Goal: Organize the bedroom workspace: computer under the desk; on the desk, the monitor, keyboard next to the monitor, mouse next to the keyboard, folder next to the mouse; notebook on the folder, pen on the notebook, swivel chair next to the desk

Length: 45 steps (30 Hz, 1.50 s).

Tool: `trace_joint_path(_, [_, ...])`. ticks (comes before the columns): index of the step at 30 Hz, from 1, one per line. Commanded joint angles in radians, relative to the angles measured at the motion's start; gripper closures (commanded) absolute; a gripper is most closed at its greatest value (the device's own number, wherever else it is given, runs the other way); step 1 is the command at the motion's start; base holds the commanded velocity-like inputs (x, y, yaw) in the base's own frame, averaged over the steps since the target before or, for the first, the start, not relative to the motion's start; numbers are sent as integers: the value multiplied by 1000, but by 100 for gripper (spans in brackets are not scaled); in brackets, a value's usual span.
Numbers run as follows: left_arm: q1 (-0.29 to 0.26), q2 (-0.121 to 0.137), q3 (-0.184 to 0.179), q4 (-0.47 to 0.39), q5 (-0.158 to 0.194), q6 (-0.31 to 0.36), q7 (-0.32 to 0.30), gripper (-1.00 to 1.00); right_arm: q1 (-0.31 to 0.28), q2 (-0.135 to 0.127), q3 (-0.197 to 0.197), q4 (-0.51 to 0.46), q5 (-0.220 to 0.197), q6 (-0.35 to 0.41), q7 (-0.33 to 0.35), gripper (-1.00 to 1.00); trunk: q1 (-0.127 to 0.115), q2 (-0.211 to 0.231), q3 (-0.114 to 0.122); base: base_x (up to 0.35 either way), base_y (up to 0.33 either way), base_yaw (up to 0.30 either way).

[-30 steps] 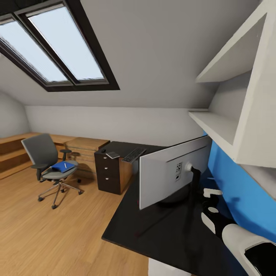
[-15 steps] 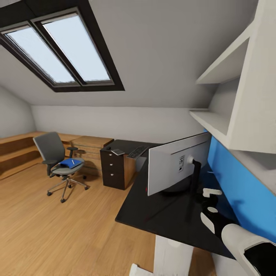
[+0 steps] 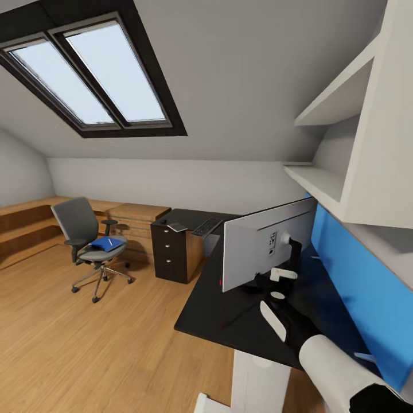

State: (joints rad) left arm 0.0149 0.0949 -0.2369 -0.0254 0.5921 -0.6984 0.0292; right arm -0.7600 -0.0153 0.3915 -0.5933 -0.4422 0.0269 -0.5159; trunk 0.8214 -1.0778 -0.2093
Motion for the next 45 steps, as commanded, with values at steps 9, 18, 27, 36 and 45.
trace_joint_path(9, [1, 0, -9, -2, 7, -1, 3, -100, 30, 2, 12, -239, -14, 153, -140, -100, 0, -1, -1, 0, 11, 0])
trace_joint_path(18, [1, 0, -8, -2, 8, -1, 3, -100, 47, 86, 52, -258, -2, 155, -275, -100, 0, -1, -1, 0, 210, 0])
trace_joint_path(27, [0, 0, 3, -2, 8, -1, 2, -100, 122, 100, 62, -253, 127, 75, -294, -100, 0, -1, -1, 0, 316, 0])
trace_joint_path(36, [1, 0, 4, -2, 8, -1, 3, -100, 130, 96, 64, -252, 145, 58, -295, -100, 0, -1, -1, 0, 76, 0])
trace_joint_path(45, [0, 0, 4, -2, 8, -2, 2, -100, 131, 95, 63, -251, 146, 56, -296, -100, 0, -1, -1, 38, 26, 0])
